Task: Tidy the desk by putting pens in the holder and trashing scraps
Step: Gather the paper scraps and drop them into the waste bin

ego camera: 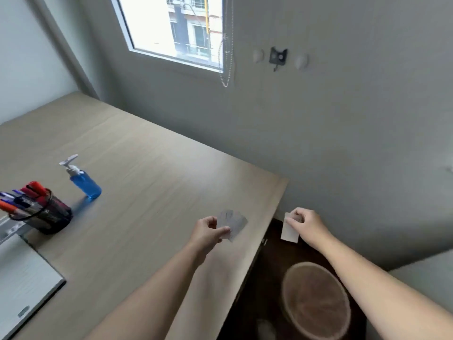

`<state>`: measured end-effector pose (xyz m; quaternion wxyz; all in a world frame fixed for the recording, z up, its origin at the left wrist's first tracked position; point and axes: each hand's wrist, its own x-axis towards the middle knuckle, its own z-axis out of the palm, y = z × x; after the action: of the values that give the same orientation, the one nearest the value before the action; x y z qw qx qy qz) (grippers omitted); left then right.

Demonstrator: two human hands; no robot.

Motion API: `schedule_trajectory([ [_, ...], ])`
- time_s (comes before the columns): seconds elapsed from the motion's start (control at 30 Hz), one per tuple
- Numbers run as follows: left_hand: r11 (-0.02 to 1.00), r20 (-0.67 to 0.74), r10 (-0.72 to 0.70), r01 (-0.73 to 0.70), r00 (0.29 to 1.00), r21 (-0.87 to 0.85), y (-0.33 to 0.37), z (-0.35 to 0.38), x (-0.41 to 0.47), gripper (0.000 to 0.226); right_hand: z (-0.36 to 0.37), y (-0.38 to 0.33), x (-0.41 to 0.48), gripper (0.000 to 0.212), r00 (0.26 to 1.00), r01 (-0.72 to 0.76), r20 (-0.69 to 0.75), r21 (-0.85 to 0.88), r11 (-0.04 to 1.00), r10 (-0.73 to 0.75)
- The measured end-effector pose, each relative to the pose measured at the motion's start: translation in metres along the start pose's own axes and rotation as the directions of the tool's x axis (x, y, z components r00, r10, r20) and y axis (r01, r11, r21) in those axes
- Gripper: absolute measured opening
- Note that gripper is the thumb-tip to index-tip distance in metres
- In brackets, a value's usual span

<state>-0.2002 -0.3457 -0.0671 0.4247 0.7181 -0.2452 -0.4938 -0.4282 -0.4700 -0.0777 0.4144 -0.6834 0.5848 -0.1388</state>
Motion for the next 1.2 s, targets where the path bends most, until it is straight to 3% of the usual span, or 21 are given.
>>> schedule_trajectory([
  [0.1,0.992,0.158,0.032,-0.05,0.987,0.114,0.003,0.061,-0.009,0.012,-0.029,0.058,-0.037,0.02,0.979,-0.142,-0.137,0.08,0.987,0.153],
  [0.23,0.947,0.321,0.022,-0.123,0.947,0.297,-0.013,0.145,-0.033,0.007,-0.069,0.133,-0.094,0.017,0.925,-0.286,-0.214,0.154,0.946,0.315],
  [0.43,0.901,0.329,-0.047,-0.102,0.943,0.422,-0.039,0.237,-0.038,0.013,-0.123,0.212,-0.137,0.025,0.878,-0.376,-0.208,0.261,0.889,0.432],
  [0.63,0.845,0.31,-0.15,-0.041,0.939,0.533,-0.088,0.328,-0.049,0.011,-0.163,0.305,-0.169,0.01,0.847,-0.468,-0.164,0.217,0.856,0.505],
  [0.77,0.757,0.297,-0.247,-0.007,0.922,0.653,-0.129,0.352,-0.053,0.009,-0.143,0.356,-0.17,0.005,0.789,-0.587,-0.105,0.164,0.793,0.606],
  [0.87,0.683,0.286,-0.333,0.021,0.899,0.73,-0.168,0.359,-0.048,0.013,-0.113,0.388,-0.161,0.017,0.72,-0.686,0.009,0.158,0.71,0.694],
  [1.0,0.658,0.255,-0.372,0.06,0.893,0.75,-0.206,0.376,-0.021,0.004,-0.077,0.421,-0.126,0.026,0.705,-0.7,0.038,0.197,0.686,0.709],
  [1.13,0.672,0.267,-0.392,0.075,0.88,0.737,-0.241,0.401,0.009,0.033,-0.038,0.46,-0.101,0.014,0.685,-0.708,0.04,0.272,0.652,0.727],
  [1.17,0.669,0.254,-0.4,0.091,0.881,0.738,-0.245,0.406,0.013,0.036,-0.033,0.466,-0.099,0.017,0.678,-0.713,0.047,0.287,0.64,0.734],
  [1.2,0.654,0.245,-0.418,0.103,0.875,0.749,-0.249,0.408,0.016,0.042,-0.028,0.469,-0.099,0.04,0.665,-0.73,0.079,0.282,0.623,0.743],
])
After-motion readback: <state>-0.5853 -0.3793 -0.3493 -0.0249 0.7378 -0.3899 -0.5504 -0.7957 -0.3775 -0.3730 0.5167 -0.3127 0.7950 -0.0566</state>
